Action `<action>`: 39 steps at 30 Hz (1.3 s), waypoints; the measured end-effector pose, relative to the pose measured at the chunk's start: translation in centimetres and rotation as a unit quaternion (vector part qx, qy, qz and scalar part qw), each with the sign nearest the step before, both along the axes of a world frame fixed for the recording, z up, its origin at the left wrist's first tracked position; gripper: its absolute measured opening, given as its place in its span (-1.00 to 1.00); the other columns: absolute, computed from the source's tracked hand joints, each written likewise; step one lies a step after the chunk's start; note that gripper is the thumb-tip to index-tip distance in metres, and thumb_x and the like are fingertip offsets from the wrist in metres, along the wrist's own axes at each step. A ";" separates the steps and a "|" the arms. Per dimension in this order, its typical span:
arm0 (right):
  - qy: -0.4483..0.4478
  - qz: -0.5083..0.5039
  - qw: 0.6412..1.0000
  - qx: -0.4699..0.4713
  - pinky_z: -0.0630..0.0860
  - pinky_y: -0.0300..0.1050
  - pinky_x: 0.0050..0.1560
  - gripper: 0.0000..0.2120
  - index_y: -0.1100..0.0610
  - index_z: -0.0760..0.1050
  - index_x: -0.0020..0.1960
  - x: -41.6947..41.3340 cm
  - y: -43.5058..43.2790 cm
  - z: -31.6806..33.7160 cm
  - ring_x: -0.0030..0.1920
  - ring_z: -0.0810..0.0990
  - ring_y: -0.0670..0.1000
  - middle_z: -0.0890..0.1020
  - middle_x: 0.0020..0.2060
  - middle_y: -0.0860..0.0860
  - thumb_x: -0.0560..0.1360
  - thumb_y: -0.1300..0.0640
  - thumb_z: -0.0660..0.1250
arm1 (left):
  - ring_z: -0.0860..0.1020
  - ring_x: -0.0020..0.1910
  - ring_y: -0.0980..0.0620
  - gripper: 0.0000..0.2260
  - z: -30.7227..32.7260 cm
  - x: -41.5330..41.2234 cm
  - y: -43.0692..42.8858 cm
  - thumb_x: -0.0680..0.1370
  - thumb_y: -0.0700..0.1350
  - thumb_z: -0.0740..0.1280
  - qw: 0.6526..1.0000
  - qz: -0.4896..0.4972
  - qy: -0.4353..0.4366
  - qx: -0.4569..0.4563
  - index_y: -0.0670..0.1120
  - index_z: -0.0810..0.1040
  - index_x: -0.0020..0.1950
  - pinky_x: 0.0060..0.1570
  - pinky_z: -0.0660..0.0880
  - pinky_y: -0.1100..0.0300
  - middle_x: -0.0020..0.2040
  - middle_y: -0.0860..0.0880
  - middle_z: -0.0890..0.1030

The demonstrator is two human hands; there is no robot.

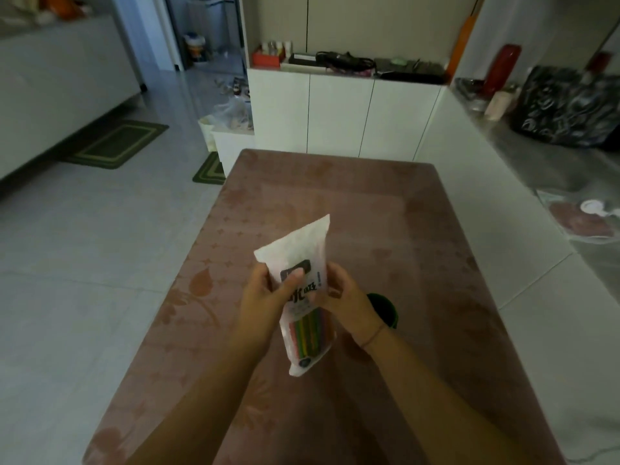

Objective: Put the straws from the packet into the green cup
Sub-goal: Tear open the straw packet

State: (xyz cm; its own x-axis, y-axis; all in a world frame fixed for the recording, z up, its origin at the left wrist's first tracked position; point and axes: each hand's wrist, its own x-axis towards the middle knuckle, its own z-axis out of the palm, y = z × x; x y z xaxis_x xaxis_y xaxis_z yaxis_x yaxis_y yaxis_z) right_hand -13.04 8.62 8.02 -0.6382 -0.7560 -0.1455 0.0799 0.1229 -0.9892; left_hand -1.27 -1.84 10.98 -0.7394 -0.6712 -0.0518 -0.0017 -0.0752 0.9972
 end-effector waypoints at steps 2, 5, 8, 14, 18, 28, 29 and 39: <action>0.022 -0.016 0.999 0.025 0.54 0.06 0.19 -0.55 -0.05 0.40 0.26 0.1 -0.2 0.4 0.24 0.50 0.04 0.52 0.22 -0.04 0.41 0.12 0.42 | 0.68 -0.03 0.07 -0.62 0.9 -0.4 0.0 0.46 0.05 0.41 0.998 0.040 -0.020 -0.038 -0.09 0.54 0.21 -0.09 0.63 0.12 0.04 0.02 0.69; 0.083 -0.118 0.989 0.029 0.55 -0.18 -0.02 -0.72 -0.04 0.41 0.09 0.5 -0.1 2.0 0.08 0.54 -0.01 0.54 0.08 0.00 0.42 0.08 0.40 | 0.68 -0.10 0.13 -0.74 1.1 -0.4 1.1 0.49 -0.01 0.40 0.993 0.101 -0.033 -0.059 -0.04 0.59 0.15 -0.21 0.60 0.29 -0.04 0.09 0.70; 0.035 -0.113 0.993 -0.023 0.52 -0.18 -0.18 -0.78 0.01 0.44 -0.09 1.1 0.3 4.2 -0.12 0.59 -0.01 0.60 -0.16 -0.02 0.42 -0.11 0.35 | 0.67 -0.06 0.09 -0.76 1.1 0.0 2.6 0.50 -0.03 0.41 0.993 0.085 -0.021 -0.082 -0.01 0.60 0.15 -0.19 0.58 0.31 -0.06 0.09 0.71; -0.021 -0.082 0.996 -0.007 0.50 -0.23 -0.28 -0.66 0.11 0.48 -0.13 1.2 1.3 6.4 -0.22 0.60 -0.06 0.62 -0.22 -0.02 0.39 -0.17 0.37 | 0.62 0.09 0.20 -0.62 3.3 0.7 4.5 0.59 0.21 0.08 0.996 -0.059 0.061 -0.007 0.15 0.61 0.20 -0.05 0.54 0.40 0.12 0.13 0.67; -0.032 -0.065 0.997 0.010 0.55 -0.25 -0.30 -0.66 0.18 0.51 -0.06 1.1 2.3 6.6 -0.23 0.59 -0.03 0.60 -0.23 0.02 0.41 -0.10 0.36 | 0.67 -0.06 0.07 -0.70 4.5 0.2 4.1 0.53 0.11 0.25 0.998 -0.050 0.032 0.015 -0.06 0.66 0.02 -0.16 0.56 0.34 -0.06 0.00 0.71; -0.048 -0.046 0.997 0.023 0.54 -0.20 -0.17 -0.81 0.06 0.49 -0.24 0.7 4.1 7.5 -0.18 0.57 -0.04 0.60 -0.26 -0.04 0.46 -0.03 0.33 | 0.65 -0.01 -0.05 -0.70 4.6 0.0 4.4 0.43 0.05 0.37 0.994 -0.097 0.025 0.034 -0.13 0.63 0.02 -0.05 0.57 0.20 -0.03 -0.09 0.69; -0.051 -0.044 0.998 0.022 0.53 -0.18 -0.14 -0.82 0.07 0.50 -0.22 0.7 4.2 7.6 -0.16 0.56 -0.03 0.60 -0.23 -0.03 0.47 -0.02 0.33 | 0.65 0.00 -0.06 -0.70 4.6 -0.1 4.3 0.43 0.03 0.37 0.994 -0.099 0.024 0.041 -0.14 0.63 0.02 -0.06 0.56 0.22 -0.02 -0.10 0.69; -0.057 -0.033 0.998 0.013 0.49 -0.01 0.07 -0.87 0.19 0.49 -0.11 1.1 4.7 8.1 -0.06 0.50 0.08 0.54 -0.10 0.15 0.50 0.11 0.29 | 0.66 -0.14 0.07 -0.90 4.8 -0.6 4.1 0.54 -0.13 0.34 0.996 -0.089 -0.029 0.014 -0.11 0.64 -0.02 -0.23 0.52 0.36 -0.11 -0.03 0.70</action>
State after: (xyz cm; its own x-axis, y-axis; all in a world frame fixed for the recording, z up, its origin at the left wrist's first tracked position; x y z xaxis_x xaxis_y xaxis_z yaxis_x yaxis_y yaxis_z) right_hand -11.94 13.33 16.10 -0.6643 -0.7079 -0.2399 0.2013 0.1397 -0.9695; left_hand -1.89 2.29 15.77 -0.8414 -0.5281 -0.1146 -0.0749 -0.0960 0.9926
